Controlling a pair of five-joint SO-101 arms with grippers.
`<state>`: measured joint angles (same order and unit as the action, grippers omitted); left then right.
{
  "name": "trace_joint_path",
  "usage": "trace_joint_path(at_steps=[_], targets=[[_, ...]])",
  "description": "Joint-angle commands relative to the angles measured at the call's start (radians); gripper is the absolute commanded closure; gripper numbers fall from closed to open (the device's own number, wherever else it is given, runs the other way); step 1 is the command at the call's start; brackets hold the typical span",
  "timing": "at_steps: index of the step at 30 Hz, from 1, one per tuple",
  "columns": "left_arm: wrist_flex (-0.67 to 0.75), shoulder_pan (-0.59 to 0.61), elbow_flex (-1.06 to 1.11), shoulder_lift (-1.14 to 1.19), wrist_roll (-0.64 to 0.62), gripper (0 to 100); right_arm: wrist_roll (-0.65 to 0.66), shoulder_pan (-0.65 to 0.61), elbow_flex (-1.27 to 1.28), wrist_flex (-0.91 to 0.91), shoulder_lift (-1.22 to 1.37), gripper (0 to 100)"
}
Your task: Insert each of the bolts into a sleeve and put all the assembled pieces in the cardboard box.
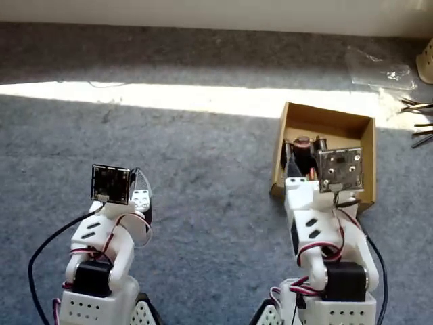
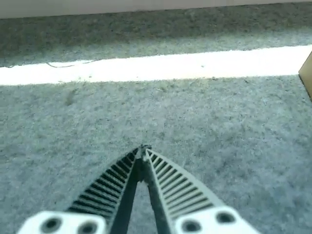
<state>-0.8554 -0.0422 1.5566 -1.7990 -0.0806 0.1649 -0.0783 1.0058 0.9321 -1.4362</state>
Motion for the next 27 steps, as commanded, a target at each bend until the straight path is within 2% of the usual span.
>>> trace_joint_path(at_steps=[1,11,17,27], targets=[[-0.055,0.004,-0.058,-0.01,0.009,99,0.012,0.048,-0.153,0.002,0.182,99.5],[-0.086,0.002,0.027,-0.01,0.011,99,0.014,0.12,-0.412,-0.001,0.667,99.5],[-0.084,0.004,0.028,-0.01,0.011,99,0.114,0.194,-0.556,-0.001,0.924,99.5],[-0.091,0.002,0.035,-0.01,0.009,99,0.118,0.292,-0.791,-0.001,1.389,99.5]])
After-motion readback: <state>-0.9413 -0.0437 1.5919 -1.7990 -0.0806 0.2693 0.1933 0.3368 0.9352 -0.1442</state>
